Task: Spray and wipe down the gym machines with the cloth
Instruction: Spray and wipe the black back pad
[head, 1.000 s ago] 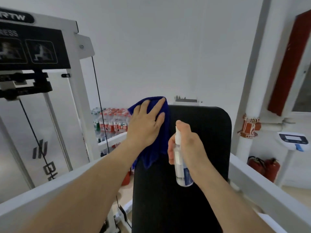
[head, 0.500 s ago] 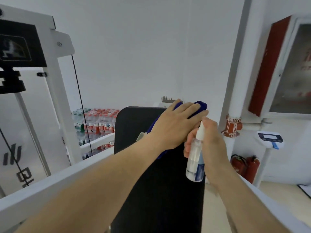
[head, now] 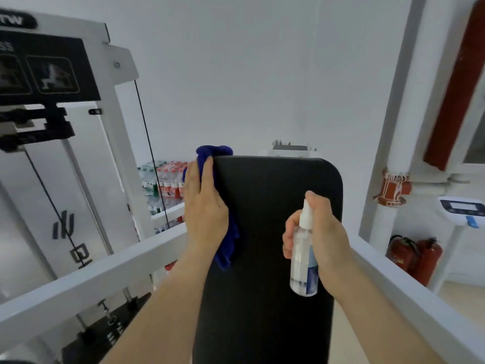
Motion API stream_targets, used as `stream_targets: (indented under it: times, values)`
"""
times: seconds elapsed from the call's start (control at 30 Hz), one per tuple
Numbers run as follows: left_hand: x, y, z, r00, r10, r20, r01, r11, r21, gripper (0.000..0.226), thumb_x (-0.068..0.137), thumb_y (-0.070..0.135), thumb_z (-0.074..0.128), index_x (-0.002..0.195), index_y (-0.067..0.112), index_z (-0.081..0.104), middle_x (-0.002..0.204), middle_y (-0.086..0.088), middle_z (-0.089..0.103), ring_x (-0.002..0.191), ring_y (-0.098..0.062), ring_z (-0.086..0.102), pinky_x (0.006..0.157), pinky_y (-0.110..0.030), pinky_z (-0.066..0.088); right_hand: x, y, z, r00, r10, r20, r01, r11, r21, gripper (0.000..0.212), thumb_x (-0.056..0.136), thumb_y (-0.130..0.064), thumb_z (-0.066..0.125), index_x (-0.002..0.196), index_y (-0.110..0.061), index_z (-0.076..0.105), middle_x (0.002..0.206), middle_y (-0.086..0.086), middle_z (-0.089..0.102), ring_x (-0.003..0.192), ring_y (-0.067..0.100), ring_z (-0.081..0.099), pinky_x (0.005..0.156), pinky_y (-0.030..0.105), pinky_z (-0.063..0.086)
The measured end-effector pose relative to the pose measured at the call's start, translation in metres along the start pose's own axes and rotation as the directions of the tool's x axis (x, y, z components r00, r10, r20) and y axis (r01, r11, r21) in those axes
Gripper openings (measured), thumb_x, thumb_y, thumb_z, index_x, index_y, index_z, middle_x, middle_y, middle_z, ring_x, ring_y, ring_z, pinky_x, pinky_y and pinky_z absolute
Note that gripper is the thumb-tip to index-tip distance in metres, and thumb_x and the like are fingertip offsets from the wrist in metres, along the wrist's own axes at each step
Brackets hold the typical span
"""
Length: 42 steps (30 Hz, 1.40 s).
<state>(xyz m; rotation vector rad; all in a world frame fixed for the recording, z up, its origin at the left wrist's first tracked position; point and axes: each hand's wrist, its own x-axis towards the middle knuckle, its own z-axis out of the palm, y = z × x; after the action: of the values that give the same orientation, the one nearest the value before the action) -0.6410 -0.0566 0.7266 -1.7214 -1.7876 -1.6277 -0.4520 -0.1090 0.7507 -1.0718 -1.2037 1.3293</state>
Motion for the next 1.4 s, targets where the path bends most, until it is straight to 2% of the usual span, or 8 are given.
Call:
stream_targets:
  times: [0.1, 0.3, 0.53, 0.77, 1.0, 1.17, 1.3, 1.4]
  values:
    - [-0.028, -0.018, -0.003, 0.932, -0.359, 0.057, 0.363, 0.907, -0.215, 0.046, 0.105, 0.026, 0.026, 0.151, 0.024, 0.027, 0.15, 0.001, 0.039, 0.137, -0.016, 0.037, 0.113, -0.029, 0.026, -0.008, 0.015, 0.005, 0.996, 0.085, 0.039, -0.084, 0.996, -0.035, 0.068, 0.096, -0.049, 0.034, 0.044, -0.01, 0.054, 0.049, 0.012, 0.053, 0.042, 0.021, 0.052, 0.059, 0.034, 0.047]
    - [-0.07, -0.046, -0.04, 0.746, -0.523, 0.412, 0.652, 0.701, -0.29, 0.038, 0.104, 0.031, 0.036, 0.141, 0.036, 0.041, 0.135, 0.007, 0.051, 0.12, -0.017, 0.049, 0.108, -0.051, 0.037, -0.016, 0.027, 0.029, 0.995, 0.062, 0.076, -0.06, 0.998, -0.03, 0.063, 0.097, -0.046, 0.036, 0.051, -0.007, 0.054, 0.051, 0.011, 0.053, 0.045, 0.02, 0.053, 0.052, 0.029, 0.048]
    - [-0.046, -0.024, -0.06, 0.873, -0.259, 0.414, 0.45, 0.757, -0.474, 0.06, 0.099, 0.008, 0.036, 0.142, 0.049, 0.035, 0.155, 0.013, 0.028, 0.14, -0.012, 0.029, 0.116, -0.041, 0.026, -0.012, 0.059, 0.074, 0.998, 0.053, 0.03, -0.049, 0.991, -0.124, 0.061, 0.099, -0.049, 0.038, 0.057, -0.009, 0.057, 0.048, 0.004, 0.058, 0.045, 0.015, 0.058, 0.045, 0.023, 0.051]
    - [-0.119, -0.068, -0.038, 0.882, -0.204, 0.424, 0.269, 0.958, -0.099, 0.079, 0.098, 0.019, 0.053, 0.145, 0.049, -0.003, 0.162, 0.007, 0.007, 0.142, -0.003, 0.007, 0.114, -0.029, 0.015, -0.014, 0.095, 0.089, 0.992, -0.127, -0.013, 0.12, 0.964, -0.236, 0.059, 0.099, -0.042, 0.037, 0.052, -0.012, 0.057, 0.047, 0.003, 0.057, 0.048, 0.017, 0.057, 0.057, 0.032, 0.051]
    - [-0.166, -0.084, -0.048, 0.654, -0.524, 0.545, 0.644, 0.764, -0.038, 0.065, 0.099, 0.034, 0.049, 0.152, 0.038, 0.012, 0.147, -0.002, 0.041, 0.125, -0.025, 0.048, 0.105, -0.045, 0.038, -0.028, 0.114, 0.079, 0.99, -0.049, -0.131, 0.015, 0.969, -0.248, 0.062, 0.1, -0.049, 0.035, 0.057, -0.009, 0.057, 0.049, 0.003, 0.056, 0.05, 0.015, 0.058, 0.056, 0.024, 0.044]
    - [-0.184, -0.083, -0.057, 0.506, -0.696, 0.51, 0.858, 0.463, -0.22, 0.014, 0.101, 0.037, 0.041, 0.094, 0.032, 0.053, 0.11, -0.007, 0.062, 0.094, -0.018, 0.06, 0.096, -0.047, 0.045, -0.046, 0.136, 0.067, 0.987, -0.067, -0.144, 0.023, 0.958, -0.286, 0.06, 0.099, -0.046, 0.036, 0.056, -0.009, 0.056, 0.047, 0.002, 0.055, 0.047, 0.011, 0.056, 0.054, 0.021, 0.046]
    - [-0.154, -0.057, -0.062, 0.72, -0.539, 0.437, 0.69, 0.623, -0.369, 0.022, 0.102, 0.036, 0.04, 0.109, 0.025, 0.057, 0.099, -0.001, 0.064, 0.092, -0.018, 0.063, 0.095, -0.053, 0.048, -0.053, 0.142, 0.056, 0.989, -0.085, -0.121, 0.05, 0.962, -0.268, 0.062, 0.101, -0.046, 0.035, 0.057, -0.008, 0.056, 0.048, 0.002, 0.055, 0.048, 0.014, 0.056, 0.055, 0.019, 0.047]
    - [-0.116, -0.037, -0.046, 0.922, -0.181, 0.343, 0.311, 0.873, -0.376, 0.043, 0.102, 0.036, 0.036, 0.144, 0.027, 0.036, 0.137, -0.003, 0.052, 0.126, -0.018, 0.05, 0.108, -0.053, 0.037, -0.057, 0.142, 0.047, 0.988, -0.093, -0.12, 0.068, 0.978, -0.2, 0.061, 0.1, -0.047, 0.036, 0.057, -0.009, 0.056, 0.046, 0.002, 0.054, 0.046, 0.013, 0.055, 0.05, 0.017, 0.047]
